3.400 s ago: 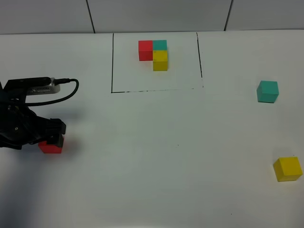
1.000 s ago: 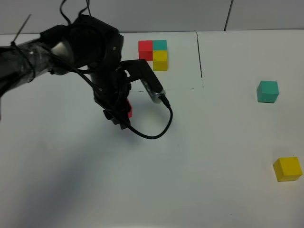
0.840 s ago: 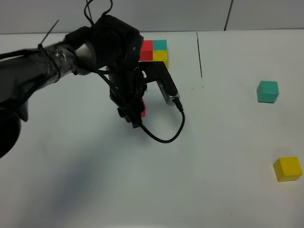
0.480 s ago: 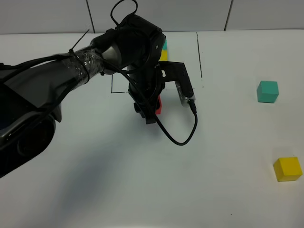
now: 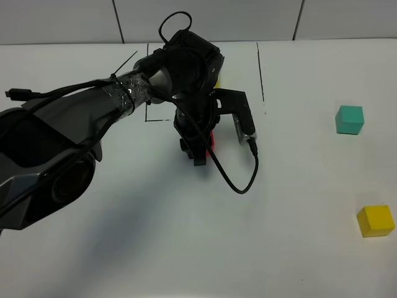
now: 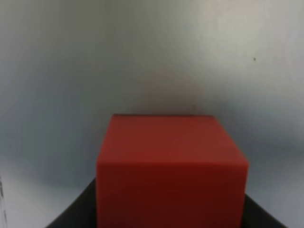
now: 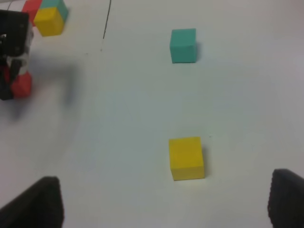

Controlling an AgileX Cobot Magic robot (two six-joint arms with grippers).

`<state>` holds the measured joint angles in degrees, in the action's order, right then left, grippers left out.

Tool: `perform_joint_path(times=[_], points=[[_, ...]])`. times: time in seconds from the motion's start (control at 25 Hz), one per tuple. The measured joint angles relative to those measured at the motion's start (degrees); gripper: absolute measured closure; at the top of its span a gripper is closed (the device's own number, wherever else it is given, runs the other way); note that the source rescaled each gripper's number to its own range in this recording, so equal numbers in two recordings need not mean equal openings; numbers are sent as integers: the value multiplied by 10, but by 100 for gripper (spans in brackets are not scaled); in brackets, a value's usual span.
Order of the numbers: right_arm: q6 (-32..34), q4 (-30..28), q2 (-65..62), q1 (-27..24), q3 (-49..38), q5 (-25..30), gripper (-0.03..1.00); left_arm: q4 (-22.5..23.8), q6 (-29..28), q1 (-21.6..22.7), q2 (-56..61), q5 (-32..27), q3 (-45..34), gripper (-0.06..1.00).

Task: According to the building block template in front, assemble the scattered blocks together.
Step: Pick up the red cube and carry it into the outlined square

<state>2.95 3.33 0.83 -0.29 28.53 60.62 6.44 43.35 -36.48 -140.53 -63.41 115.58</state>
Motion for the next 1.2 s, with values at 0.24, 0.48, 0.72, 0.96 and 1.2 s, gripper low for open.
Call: perform_joint_path(times=[0.24,0.48,0.72,0.96,1.2], points=[[0,0,0,0,0,0,22,-1,10,0,-3,14,1,94],[1,0,0,0,0,0,22,-3,11,0,-3,27,1,94],[0,0,0,0,0,0,22,-5,9,0,-3,28,1,94],[0,0,0,0,0,0,22,-5,9,0,-3,29,1,94],[0,0,0,0,0,0,22,-5,9,0,-4,30,1,94]])
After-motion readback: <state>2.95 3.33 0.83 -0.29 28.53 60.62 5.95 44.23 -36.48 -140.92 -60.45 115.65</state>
